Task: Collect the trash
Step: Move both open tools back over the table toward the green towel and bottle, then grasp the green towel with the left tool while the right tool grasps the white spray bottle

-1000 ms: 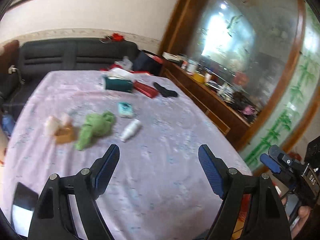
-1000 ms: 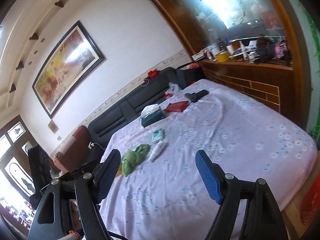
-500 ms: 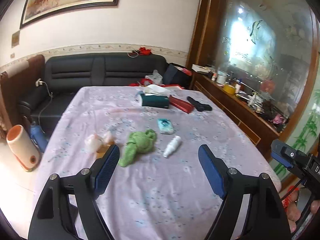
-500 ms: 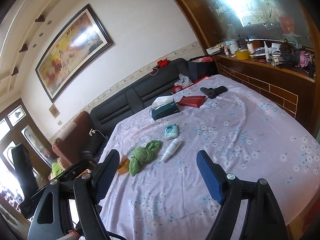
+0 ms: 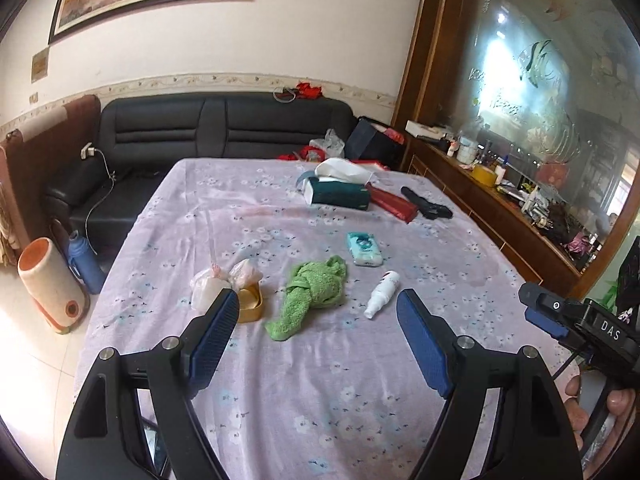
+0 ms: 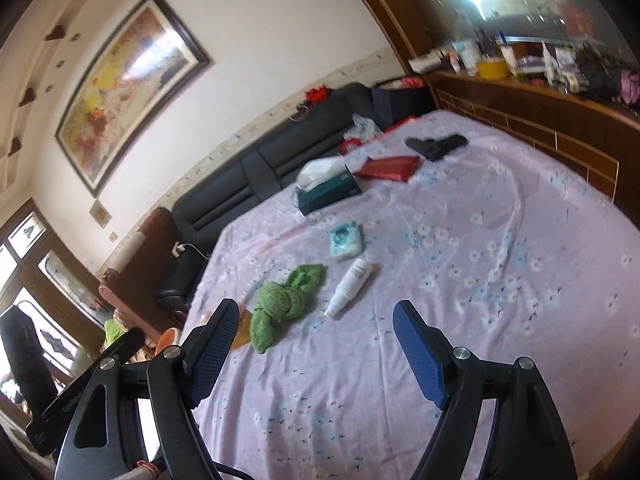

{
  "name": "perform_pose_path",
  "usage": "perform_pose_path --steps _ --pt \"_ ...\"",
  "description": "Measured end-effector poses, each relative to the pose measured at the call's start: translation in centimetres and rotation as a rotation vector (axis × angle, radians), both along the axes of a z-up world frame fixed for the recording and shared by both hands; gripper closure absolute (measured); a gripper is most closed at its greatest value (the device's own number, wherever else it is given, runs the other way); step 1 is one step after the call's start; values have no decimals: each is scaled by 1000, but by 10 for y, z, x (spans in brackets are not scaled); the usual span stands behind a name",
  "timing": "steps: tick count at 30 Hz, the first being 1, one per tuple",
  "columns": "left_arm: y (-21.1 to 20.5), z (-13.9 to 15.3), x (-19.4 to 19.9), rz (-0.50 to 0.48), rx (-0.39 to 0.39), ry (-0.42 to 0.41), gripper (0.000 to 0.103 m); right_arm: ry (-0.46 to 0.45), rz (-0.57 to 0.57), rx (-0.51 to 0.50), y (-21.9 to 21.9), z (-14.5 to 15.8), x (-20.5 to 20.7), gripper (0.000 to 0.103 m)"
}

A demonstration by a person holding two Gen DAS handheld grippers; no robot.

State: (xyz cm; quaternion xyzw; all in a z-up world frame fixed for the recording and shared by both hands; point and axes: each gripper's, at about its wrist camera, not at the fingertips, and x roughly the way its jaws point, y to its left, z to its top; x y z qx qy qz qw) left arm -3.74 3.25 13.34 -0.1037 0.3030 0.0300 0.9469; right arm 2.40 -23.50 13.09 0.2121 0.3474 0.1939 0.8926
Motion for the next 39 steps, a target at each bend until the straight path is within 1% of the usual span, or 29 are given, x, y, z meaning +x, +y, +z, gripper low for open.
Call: perform_pose_path --steps 5,9,12,14,17,19,21,23,26,28,32,34,35,36,37,38,39 --pt "10 -12 20 -24 -35 29 23 45 1 16 10 -18 19 20" --pt "13 -26 42 -31 -27 53 23 71 9 21 20 -31 36 20" --pt "16 -38 60 -46 -35 89 23 102 23 19 29 -43 54 20" --pt "16 -47 76 -46 -24 121 23 131 46 23 34 -53 66 20" --pt "13 -62 99 -49 -15 186 23 173 63 26 41 -68 85 20" --pt "10 -72 114 -71 -15 217 23 190 67 25 45 -77 96 20" --pt "8 -86 131 -75 -10 258 23 226 71 35 49 -90 112 24" --pt "10 -101 145 -72 -22 300 23 268 73 39 54 -104 131 30" --pt "15 -117 160 -53 -45 352 23 317 69 46 59 -120 154 32" --pt "17 -121 163 -38 -48 361 24 374 68 68 62 -132 166 35" --pt "18 -130 173 -41 -59 379 24 398 53 49 71 -141 182 36" --pt "17 -133 179 -38 -61 385 24 408 49 40 75 -143 186 40" --pt "17 -135 181 -37 -66 381 25 407 47 17 80 -144 188 42" --pt "18 -136 184 -34 -75 376 30 412 46 0 83 -145 189 43" --pt "18 -136 185 -34 -85 375 33 419 50 -12 87 -149 190 47" --pt "18 -136 186 -43 -100 373 39 409 50 -21 88 -149 188 53" --pt "17 -136 186 -56 -112 370 47 395 47 -58 90 -148 186 57"
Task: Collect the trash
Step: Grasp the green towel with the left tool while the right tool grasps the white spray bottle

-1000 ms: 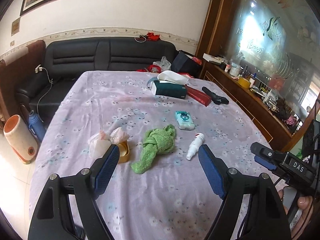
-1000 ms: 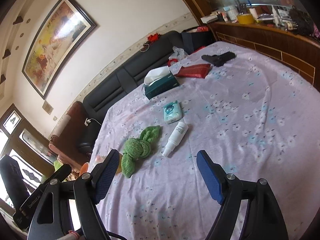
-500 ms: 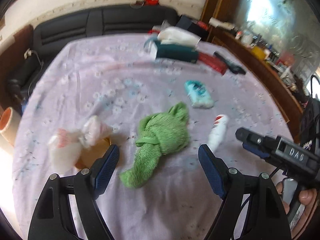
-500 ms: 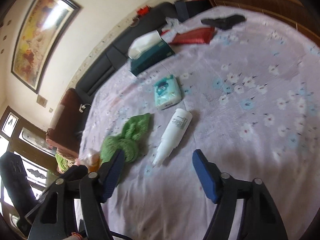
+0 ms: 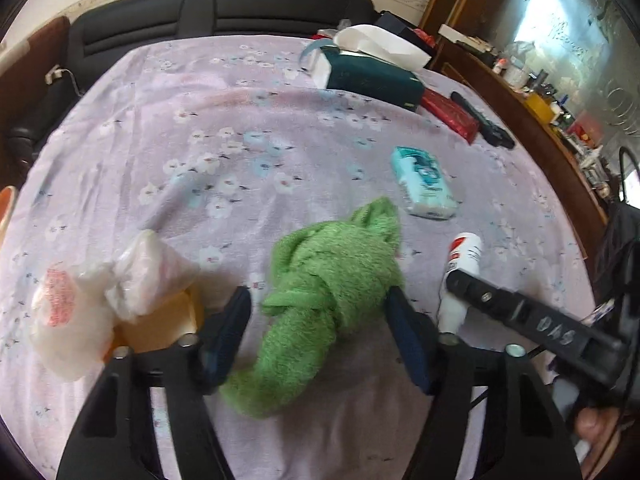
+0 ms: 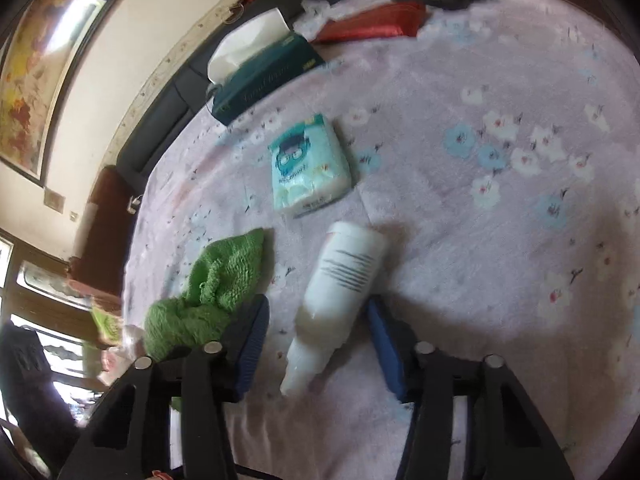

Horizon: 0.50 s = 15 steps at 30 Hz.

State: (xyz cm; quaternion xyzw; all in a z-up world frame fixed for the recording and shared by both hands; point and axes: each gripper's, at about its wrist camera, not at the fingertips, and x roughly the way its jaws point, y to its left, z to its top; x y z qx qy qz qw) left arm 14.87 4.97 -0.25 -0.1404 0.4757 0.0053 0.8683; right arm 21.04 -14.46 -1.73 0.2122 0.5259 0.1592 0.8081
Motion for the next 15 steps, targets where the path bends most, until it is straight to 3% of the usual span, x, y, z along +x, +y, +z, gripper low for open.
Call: perform_pose_path --steps 1,2,6,15 --pt "-2 0 0 -11 -7 -3 50 -8 5 -30 1 0 -2 65" --pt "-4 1 -1 -16 -2 -1 55 -8 9 -30 0 -1 -3 67" --pt "-10 6 -11 -19 6 5 72 0 22 5 -13 -3 -12 68" --pt "-41 23 -89 -79 -86 -2 77 -84 40 119 -67 23 -100 69"
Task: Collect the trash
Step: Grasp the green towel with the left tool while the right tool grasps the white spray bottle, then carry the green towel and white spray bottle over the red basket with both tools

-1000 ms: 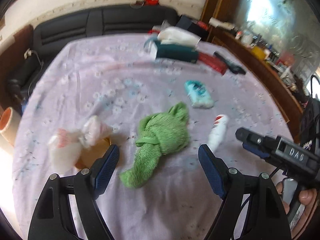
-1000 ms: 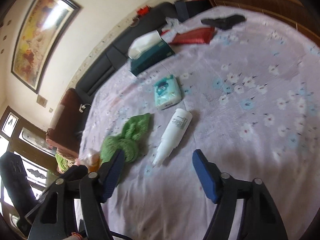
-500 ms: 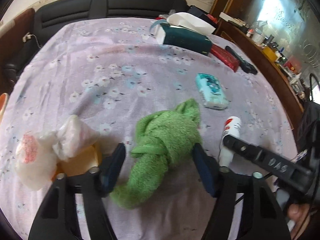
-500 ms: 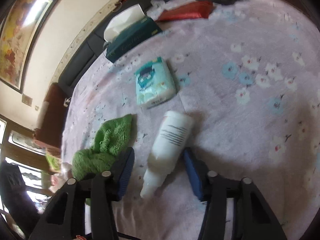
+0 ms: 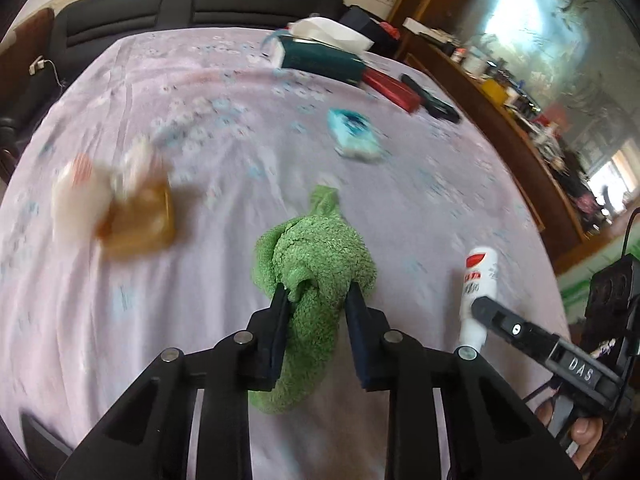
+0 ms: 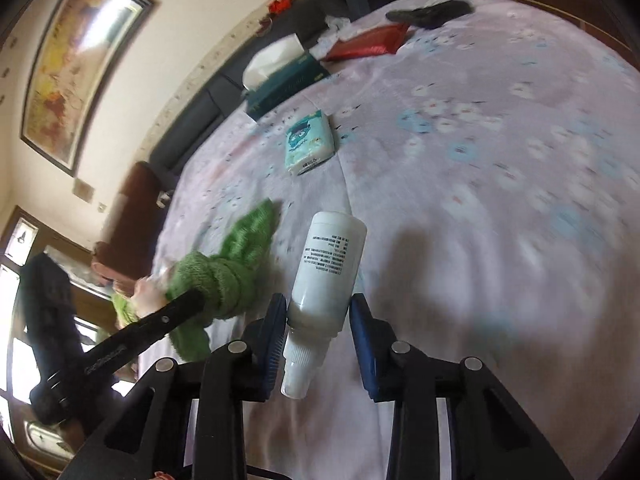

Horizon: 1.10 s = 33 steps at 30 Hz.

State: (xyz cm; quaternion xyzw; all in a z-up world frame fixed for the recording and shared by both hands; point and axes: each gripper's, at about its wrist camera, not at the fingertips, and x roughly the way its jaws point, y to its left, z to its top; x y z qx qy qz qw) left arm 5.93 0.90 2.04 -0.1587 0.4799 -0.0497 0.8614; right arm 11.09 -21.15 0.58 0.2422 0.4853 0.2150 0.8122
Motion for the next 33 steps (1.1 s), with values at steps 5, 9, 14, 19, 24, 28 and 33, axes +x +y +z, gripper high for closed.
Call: perform_pose_path --steps 5,9,14,19,24,28,33 --pt "-33 9 -61 -76 -70 -31 78 -68 -29 43 -42 22 -65 69" --pt "-53 26 -89 -121 -87 -87 79 -139 -71 24 -71 42 -110 69" --pt "-85 58 -104 -179 -77 -171 80 -246 -133 3 -106 74 -162 69" --pt "-116 86 -118 -248 -79 -236 81 -356 -215 -48 -140 101 -199 69" --pt "-147 110 -135 -323 -94 -303 81 -400 -295 -57 -176 116 -230 69" --pt "-172 129 -148 -389 -113 -348 82 -433 -359 -64 -203 131 -259 69" --pt "-207 153 -163 -489 -145 -395 83 -483 -454 -86 -237 148 -300 69"
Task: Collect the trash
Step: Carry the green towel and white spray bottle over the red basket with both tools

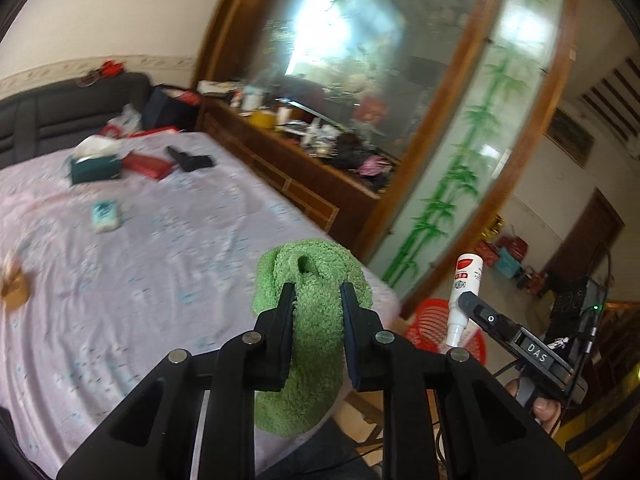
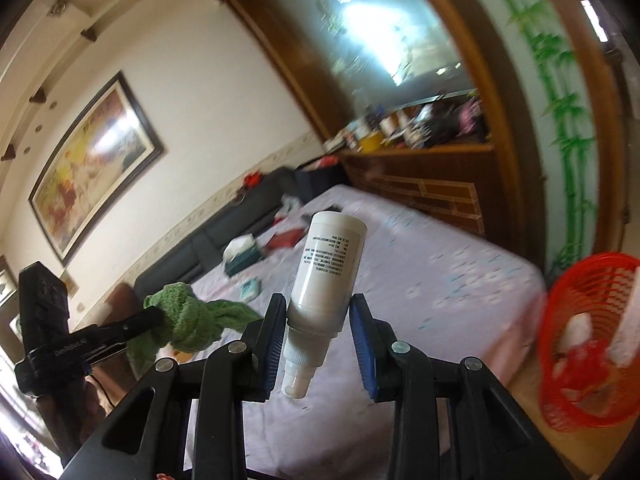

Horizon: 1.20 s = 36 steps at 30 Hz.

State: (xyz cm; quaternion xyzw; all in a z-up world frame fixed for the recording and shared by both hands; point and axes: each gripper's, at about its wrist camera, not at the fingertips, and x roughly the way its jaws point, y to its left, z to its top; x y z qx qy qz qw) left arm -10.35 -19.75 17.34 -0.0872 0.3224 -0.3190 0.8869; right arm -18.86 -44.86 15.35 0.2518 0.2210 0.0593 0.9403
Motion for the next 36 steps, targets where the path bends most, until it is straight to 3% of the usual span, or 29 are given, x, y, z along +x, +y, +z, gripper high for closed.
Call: perform_pose_path --steps 9,19,27,36 --pt "-55 24 -19 -137 -10 -61 85 -58 -172 11 -53 19 -63 69" --pt "-98 40 -27 -243 -18 -98 86 -104 -228 0 -75 35 -86 69" --pt "-168 30 -27 -386 -11 -74 86 -83 -367 11 -116 29 -121 69" --pt "-245 -3 -28 -527 28 -1 86 -35 -463 25 -152 14 -142 68"
